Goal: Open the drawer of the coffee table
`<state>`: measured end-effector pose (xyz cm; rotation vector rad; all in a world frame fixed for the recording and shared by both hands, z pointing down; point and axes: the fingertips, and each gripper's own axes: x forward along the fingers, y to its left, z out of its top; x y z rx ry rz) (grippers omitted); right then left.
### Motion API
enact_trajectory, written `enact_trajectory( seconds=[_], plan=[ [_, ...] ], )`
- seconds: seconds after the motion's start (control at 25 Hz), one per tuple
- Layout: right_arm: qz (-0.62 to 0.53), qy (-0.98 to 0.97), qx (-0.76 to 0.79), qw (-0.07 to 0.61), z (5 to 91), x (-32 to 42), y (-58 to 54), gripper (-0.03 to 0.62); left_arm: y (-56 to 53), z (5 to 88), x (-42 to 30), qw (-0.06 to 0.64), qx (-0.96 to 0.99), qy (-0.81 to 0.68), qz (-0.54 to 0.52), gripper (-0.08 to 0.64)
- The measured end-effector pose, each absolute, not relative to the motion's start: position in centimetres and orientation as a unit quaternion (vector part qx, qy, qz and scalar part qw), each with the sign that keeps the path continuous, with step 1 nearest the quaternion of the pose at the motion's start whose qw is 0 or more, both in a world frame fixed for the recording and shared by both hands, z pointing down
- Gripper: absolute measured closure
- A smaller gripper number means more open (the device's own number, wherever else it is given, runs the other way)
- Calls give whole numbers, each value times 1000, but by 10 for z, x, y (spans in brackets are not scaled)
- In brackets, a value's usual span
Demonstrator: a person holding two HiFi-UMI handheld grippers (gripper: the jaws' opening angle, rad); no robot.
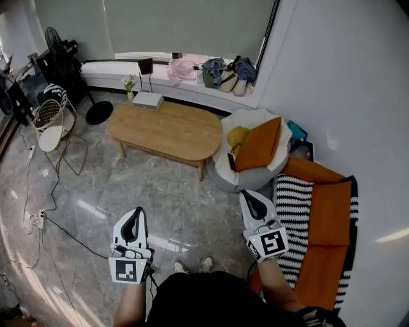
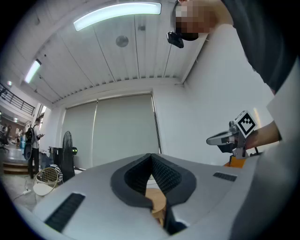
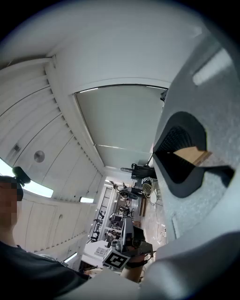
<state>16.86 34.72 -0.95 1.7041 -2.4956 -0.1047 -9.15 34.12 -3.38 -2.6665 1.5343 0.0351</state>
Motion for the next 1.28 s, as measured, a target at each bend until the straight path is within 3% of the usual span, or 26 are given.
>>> enact_trajectory(
  seconds=[0.56,0.84,1.28],
  plan=[
    [7,-861,507,32,14,165,358,588,355,-25,-76,35,-854,519,-1,553],
    [16,-862,506,30,24,185,362,588,362,-3,-62,4,-853,522,-11,554],
    [20,-855,515,49,34,180,296,588,282,9,-64,-2,-862,507,3,554]
  ],
)
